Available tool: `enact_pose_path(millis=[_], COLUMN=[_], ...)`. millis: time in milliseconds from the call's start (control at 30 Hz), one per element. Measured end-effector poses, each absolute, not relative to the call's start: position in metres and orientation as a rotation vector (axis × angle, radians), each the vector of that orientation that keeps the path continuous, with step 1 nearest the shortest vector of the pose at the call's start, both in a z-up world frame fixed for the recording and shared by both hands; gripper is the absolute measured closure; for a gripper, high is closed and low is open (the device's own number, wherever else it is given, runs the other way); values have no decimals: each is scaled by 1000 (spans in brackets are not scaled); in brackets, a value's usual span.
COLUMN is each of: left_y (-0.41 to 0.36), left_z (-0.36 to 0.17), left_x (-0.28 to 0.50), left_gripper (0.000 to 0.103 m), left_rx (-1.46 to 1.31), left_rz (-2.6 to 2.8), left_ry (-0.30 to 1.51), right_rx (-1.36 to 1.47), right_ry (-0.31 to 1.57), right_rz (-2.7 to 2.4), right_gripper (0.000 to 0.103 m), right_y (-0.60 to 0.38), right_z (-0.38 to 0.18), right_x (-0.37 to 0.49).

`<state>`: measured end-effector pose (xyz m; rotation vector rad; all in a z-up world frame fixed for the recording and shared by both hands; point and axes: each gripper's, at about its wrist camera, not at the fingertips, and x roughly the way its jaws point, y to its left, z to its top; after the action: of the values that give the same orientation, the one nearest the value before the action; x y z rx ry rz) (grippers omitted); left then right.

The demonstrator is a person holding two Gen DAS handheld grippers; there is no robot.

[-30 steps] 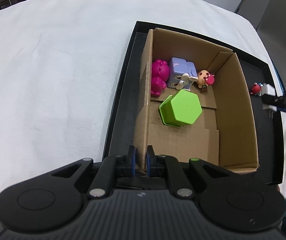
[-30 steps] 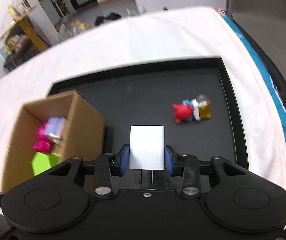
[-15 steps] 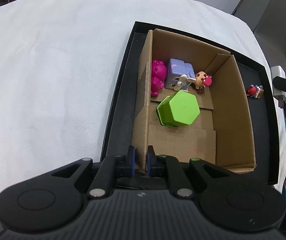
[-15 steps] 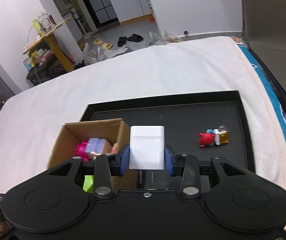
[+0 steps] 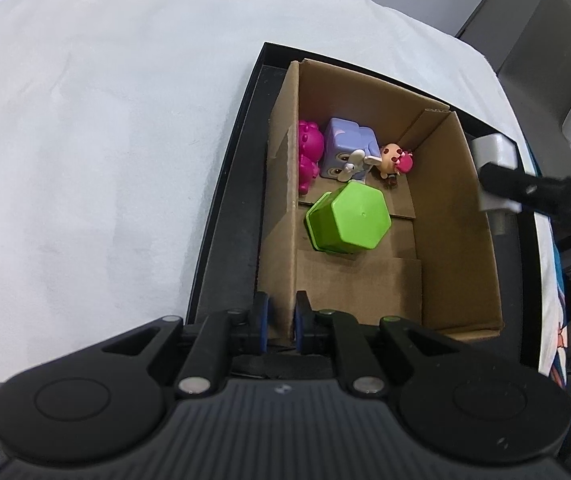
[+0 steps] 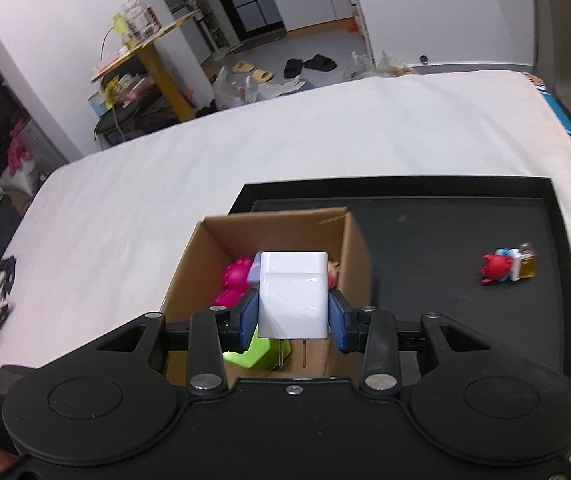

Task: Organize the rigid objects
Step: 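Lift and carry the white charger with the right gripper over the box, then open the right gripper to drop the charger into the box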

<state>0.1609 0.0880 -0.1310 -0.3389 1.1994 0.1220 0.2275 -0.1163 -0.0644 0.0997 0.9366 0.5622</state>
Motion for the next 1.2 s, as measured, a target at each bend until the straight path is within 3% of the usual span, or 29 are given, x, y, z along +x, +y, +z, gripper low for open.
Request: enact_pose_path(millis=[567, 1200], left_y=[95, 93], left_z=[-129, -123], left_x=[155, 156], left_gripper=[91, 91], left_rx=[-349, -324], left_rz=[118, 137], left_ry=[1176, 1171], right_rx=[-34, 129], right_ry=[929, 980], right_rz=[523, 543], right_gripper=[64, 58], right_y=[-85, -128], right_z=[-88, -67], right_x=[223, 230])
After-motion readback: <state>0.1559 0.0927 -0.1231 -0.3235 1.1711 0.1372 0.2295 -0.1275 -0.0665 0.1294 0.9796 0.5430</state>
